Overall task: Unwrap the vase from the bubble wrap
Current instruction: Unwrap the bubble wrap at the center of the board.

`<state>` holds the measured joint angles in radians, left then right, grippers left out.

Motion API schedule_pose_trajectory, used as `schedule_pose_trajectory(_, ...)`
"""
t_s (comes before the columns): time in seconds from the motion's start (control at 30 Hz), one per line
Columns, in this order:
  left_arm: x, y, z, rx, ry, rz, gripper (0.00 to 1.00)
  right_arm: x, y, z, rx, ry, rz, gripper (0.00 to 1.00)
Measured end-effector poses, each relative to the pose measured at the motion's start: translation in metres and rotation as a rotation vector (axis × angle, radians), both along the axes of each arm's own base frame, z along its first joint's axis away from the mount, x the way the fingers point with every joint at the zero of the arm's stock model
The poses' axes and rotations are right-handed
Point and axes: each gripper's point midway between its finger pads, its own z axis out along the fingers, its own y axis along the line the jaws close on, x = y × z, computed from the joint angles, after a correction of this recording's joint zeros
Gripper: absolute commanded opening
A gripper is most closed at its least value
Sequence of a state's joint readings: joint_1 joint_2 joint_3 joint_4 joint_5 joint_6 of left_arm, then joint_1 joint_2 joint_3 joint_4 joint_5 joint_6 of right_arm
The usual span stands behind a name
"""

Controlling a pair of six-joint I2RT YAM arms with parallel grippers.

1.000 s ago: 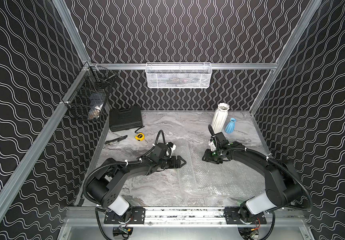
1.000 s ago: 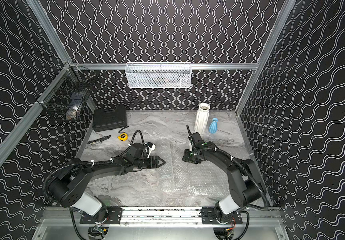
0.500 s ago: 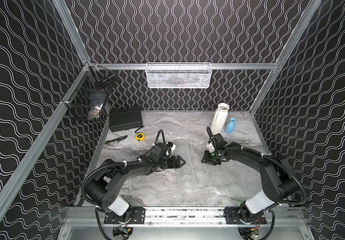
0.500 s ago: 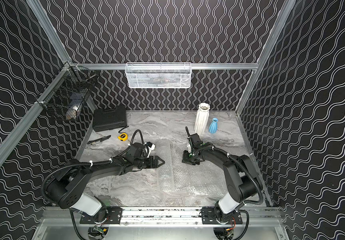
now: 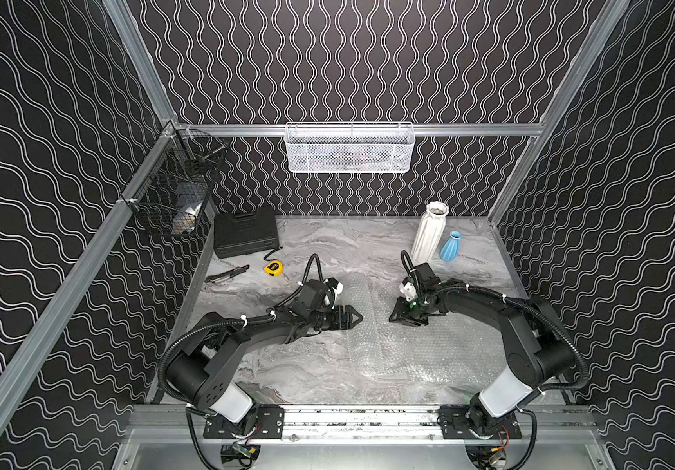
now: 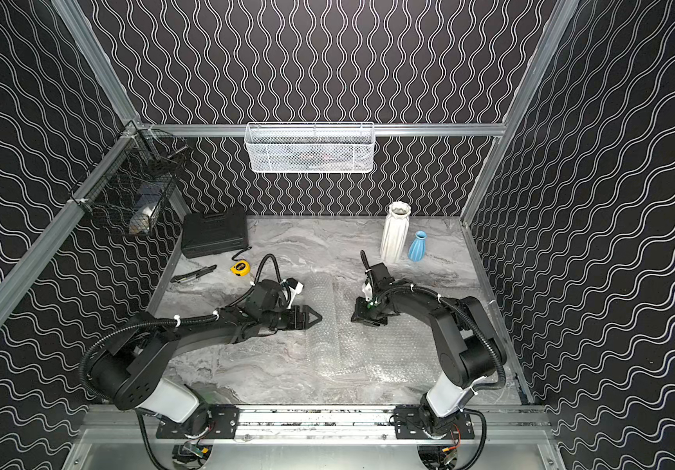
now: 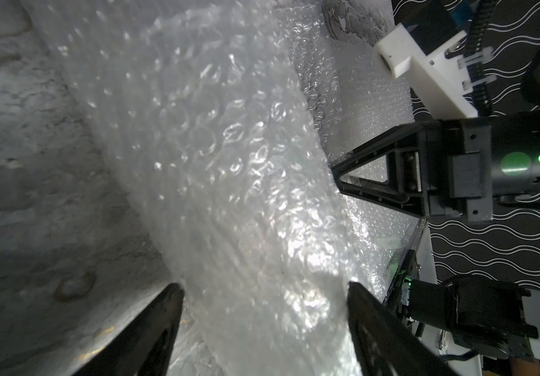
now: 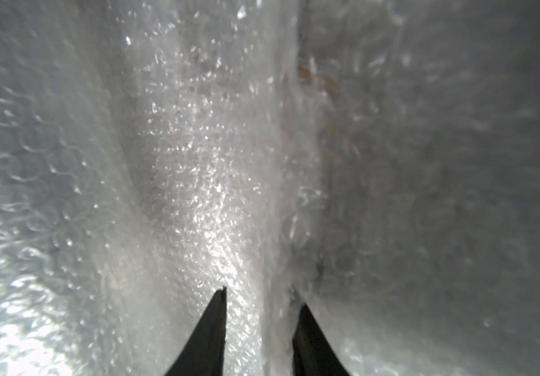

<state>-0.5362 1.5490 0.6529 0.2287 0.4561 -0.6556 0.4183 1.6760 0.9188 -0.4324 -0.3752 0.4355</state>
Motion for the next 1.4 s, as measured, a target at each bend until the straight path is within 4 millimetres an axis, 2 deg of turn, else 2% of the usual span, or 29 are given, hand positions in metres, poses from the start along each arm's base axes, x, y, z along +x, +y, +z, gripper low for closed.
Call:
schedule_pose_trajectory(0.17, 0.0, 0.001, 0.0, 0.007, 0.0, 0.005, 0.81, 0.0, 0.007, -0.001, 0.029, 0.006, 0.015, 0.15)
schedule_pose_trajectory(0.43, 0.0, 0.003, 0.0, 0.015, -0.003, 0.01, 0.81, 0.0, 0.008, 0.003, 0.04, -0.005, 0.018, 0.04)
schedule_pose_trajectory(0.8, -0.001, 0.006, 0.002, 0.028, -0.004, 0.018, 0.82, 0.002, 0.01, 0.014, 0.053, -0.033, 0.02, 0.0)
schedule_pose_trajectory(1.1, -0.006, 0.017, 0.005, 0.079, -0.003, 0.032, 0.85, 0.007, 0.012, 0.041, 0.081, -0.091, 0.022, 0.0)
schedule_pose_trajectory(1.4, -0.008, 0.019, 0.013, 0.076, -0.017, 0.034, 0.86, 0.008, 0.012, 0.065, 0.092, -0.135, 0.02, 0.0)
